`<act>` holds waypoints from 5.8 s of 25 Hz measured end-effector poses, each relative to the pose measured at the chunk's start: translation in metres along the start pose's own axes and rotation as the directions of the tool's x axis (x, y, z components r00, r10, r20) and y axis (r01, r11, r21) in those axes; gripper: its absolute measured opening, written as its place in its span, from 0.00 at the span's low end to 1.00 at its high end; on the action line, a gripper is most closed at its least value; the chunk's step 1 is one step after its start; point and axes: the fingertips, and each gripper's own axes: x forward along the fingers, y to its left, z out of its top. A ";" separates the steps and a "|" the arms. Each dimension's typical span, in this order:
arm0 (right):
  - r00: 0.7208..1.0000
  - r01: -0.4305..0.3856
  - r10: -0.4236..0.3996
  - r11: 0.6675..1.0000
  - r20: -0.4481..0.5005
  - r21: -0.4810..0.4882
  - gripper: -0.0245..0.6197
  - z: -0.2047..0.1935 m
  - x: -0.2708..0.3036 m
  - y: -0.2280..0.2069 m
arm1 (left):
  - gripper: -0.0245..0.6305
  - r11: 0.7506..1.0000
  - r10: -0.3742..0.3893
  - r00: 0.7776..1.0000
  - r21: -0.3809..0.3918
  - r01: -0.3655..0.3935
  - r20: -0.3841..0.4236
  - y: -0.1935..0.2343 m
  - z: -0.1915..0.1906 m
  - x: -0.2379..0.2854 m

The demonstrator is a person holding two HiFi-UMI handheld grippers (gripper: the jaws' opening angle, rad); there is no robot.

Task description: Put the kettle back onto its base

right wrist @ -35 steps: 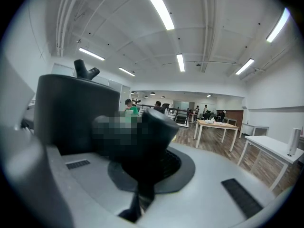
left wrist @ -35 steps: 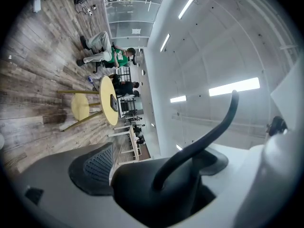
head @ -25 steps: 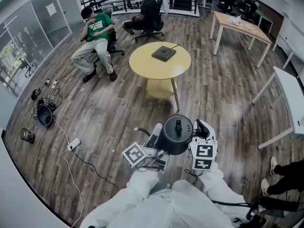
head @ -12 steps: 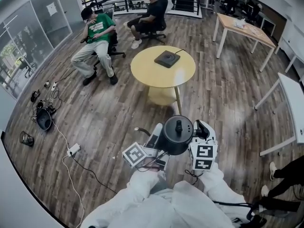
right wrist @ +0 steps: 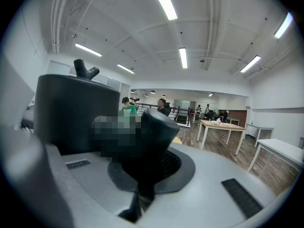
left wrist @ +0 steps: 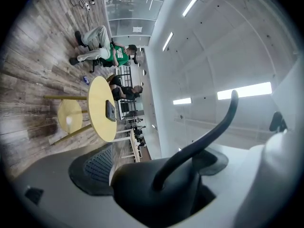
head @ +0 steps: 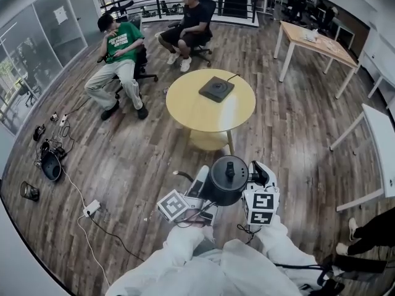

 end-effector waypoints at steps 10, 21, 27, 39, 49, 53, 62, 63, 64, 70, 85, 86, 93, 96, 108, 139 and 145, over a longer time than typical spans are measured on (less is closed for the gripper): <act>0.999 0.041 -0.041 0.999 -0.011 0.005 0.06 0.019 0.084 -0.003 | 0.84 1.000 -0.009 0.999 -0.027 0.009 -0.031 0.025 0.056 0.066; 0.998 0.066 -0.066 0.998 -0.011 0.020 0.06 0.028 0.141 -0.012 | 0.84 0.999 -0.001 0.999 -0.037 -0.001 -0.042 0.045 0.086 0.113; 0.998 0.058 -0.058 0.998 -0.008 0.031 0.06 0.029 0.186 -0.027 | 0.84 1.000 0.013 0.999 -0.014 -0.013 -0.038 0.065 0.103 0.152; 1.000 0.026 -0.027 0.999 0.002 0.026 0.06 0.054 0.316 -0.082 | 0.84 0.999 0.032 0.999 -0.009 -0.032 -0.002 0.100 0.147 0.278; 1.000 0.012 -0.012 1.000 0.010 0.020 0.06 0.076 0.411 -0.133 | 0.84 1.000 0.025 1.000 -0.006 -0.024 0.013 0.123 0.171 0.380; 1.000 0.007 -0.007 1.000 0.012 0.016 0.06 0.083 0.440 -0.151 | 0.84 1.000 0.026 0.999 -0.005 -0.026 0.021 0.129 0.178 0.412; 1.000 -0.011 0.011 0.999 0.025 0.030 0.06 0.089 0.501 -0.165 | 0.84 0.999 0.043 0.998 0.013 -0.044 0.047 0.153 0.204 0.461; 1.000 -0.011 0.010 0.999 0.027 0.035 0.06 0.089 0.507 -0.166 | 0.84 0.999 0.042 0.998 0.014 -0.043 0.048 0.154 0.208 0.466; 0.999 -0.009 0.008 0.999 0.032 0.041 0.06 0.089 0.513 -0.166 | 0.84 0.999 0.045 0.998 0.020 -0.046 0.050 0.157 0.212 0.471; 0.995 0.025 -0.030 0.998 0.097 0.051 0.06 0.107 0.561 -0.170 | 0.84 0.991 0.072 0.996 0.112 -0.077 0.048 0.174 0.252 0.511; 0.983 0.114 -0.125 0.989 0.132 0.089 0.06 0.076 0.680 -0.188 | 0.66 0.957 0.215 0.974 0.212 -0.196 -0.071 0.279 0.304 0.592; 0.983 0.119 -0.130 0.989 0.131 0.090 0.06 0.070 0.686 -0.188 | 0.65 0.957 0.221 0.972 0.212 -0.200 -0.078 0.288 0.305 0.596; 0.980 0.172 -0.177 0.983 0.090 0.068 0.06 0.022 0.728 -0.190 | 0.56 0.940 0.320 0.936 0.173 -0.295 -0.146 0.359 0.308 0.607; 0.981 0.168 -0.173 0.984 0.090 0.060 0.06 0.010 0.744 -0.189 | 0.53 0.933 0.347 0.922 0.166 -0.320 -0.174 0.379 0.309 0.612; 0.983 0.172 -0.174 0.984 0.062 0.039 0.06 -0.017 0.772 -0.182 | 0.51 0.931 0.361 0.914 0.138 -0.339 -0.188 0.407 0.317 0.620; 0.981 0.171 -0.172 0.985 0.089 0.026 0.06 -0.020 0.760 -0.170 | 0.49 0.950 0.301 0.937 0.143 -0.278 -0.178 0.407 0.317 0.630; 0.978 0.176 -0.177 0.984 0.109 0.020 0.06 -0.015 0.763 -0.172 | 0.49 0.952 0.297 0.942 0.117 -0.281 -0.157 0.406 0.317 0.626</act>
